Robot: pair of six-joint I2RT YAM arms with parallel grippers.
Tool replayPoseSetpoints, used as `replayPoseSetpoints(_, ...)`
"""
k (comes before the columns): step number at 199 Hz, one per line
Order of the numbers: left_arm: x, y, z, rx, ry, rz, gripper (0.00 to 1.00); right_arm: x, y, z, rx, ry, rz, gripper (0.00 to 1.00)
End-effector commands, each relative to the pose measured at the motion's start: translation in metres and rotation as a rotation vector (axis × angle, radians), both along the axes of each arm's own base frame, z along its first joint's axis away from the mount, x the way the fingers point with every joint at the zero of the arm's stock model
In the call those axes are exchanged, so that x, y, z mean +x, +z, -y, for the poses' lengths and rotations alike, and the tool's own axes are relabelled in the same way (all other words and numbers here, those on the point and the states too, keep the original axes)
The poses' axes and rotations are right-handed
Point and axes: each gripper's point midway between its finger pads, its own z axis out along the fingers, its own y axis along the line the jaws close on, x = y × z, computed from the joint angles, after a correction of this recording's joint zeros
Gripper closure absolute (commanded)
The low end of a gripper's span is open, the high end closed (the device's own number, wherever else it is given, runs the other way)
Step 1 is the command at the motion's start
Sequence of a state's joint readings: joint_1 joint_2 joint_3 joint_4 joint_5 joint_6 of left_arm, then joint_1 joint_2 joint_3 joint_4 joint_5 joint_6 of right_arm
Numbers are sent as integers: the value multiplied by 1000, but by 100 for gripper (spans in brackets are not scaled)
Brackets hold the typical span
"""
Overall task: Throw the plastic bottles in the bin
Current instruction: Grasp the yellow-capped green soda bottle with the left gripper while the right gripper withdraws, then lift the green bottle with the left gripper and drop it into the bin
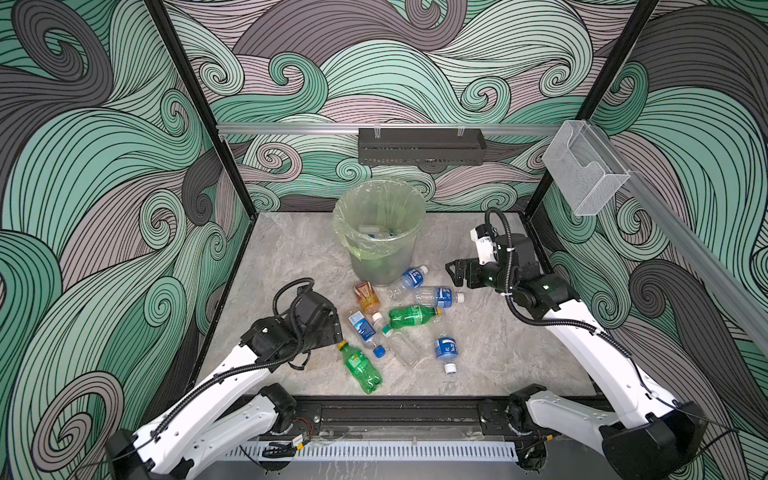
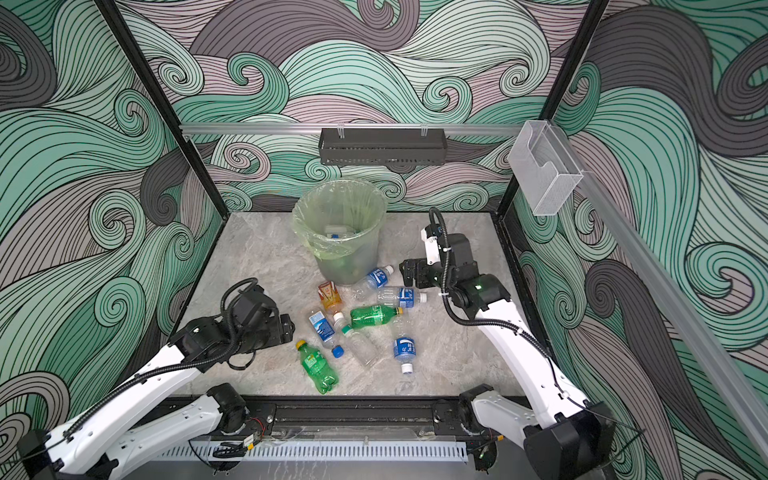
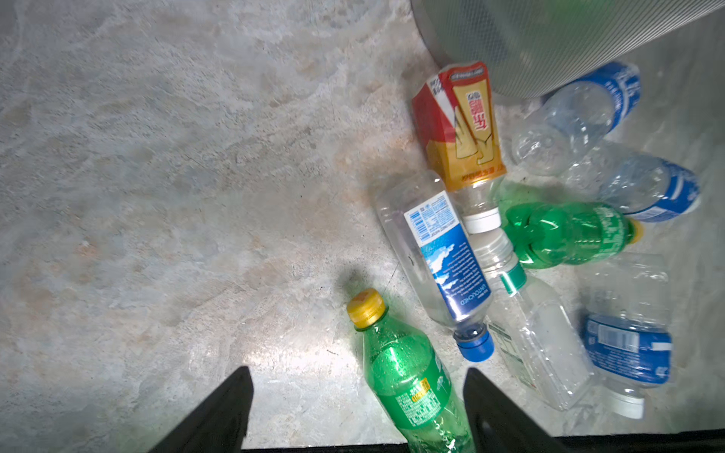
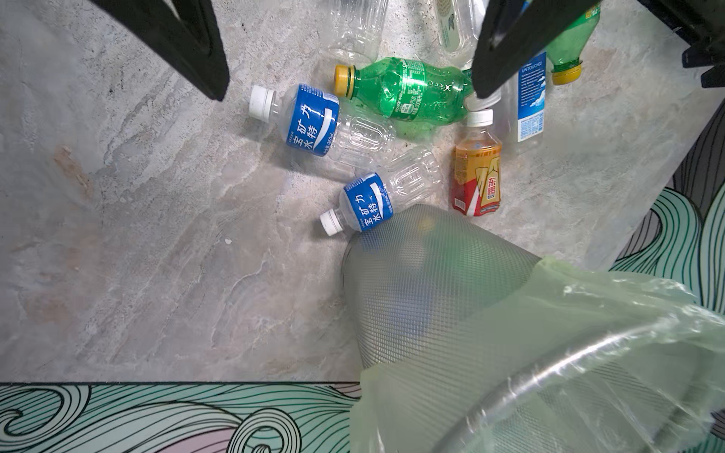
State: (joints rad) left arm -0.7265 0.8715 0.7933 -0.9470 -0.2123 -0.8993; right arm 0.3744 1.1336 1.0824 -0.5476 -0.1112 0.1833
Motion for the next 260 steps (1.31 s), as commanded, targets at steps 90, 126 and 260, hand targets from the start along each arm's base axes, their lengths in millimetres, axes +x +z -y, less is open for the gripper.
replayPoseSetpoints(90, -16, -55, 66, -41, 170, -80, 8, -2, -26, 10, -61, -18, -33, 3)
replayPoseSetpoints(126, -19, -72, 81, -109, 187, -106, 12, -1, -26, 11, -67, -21, -32, 3)
replayPoseSetpoints(260, -40, -125, 64, -107, 296, -204, 39, -4, -27, 19, -88, -49, -31, 3)
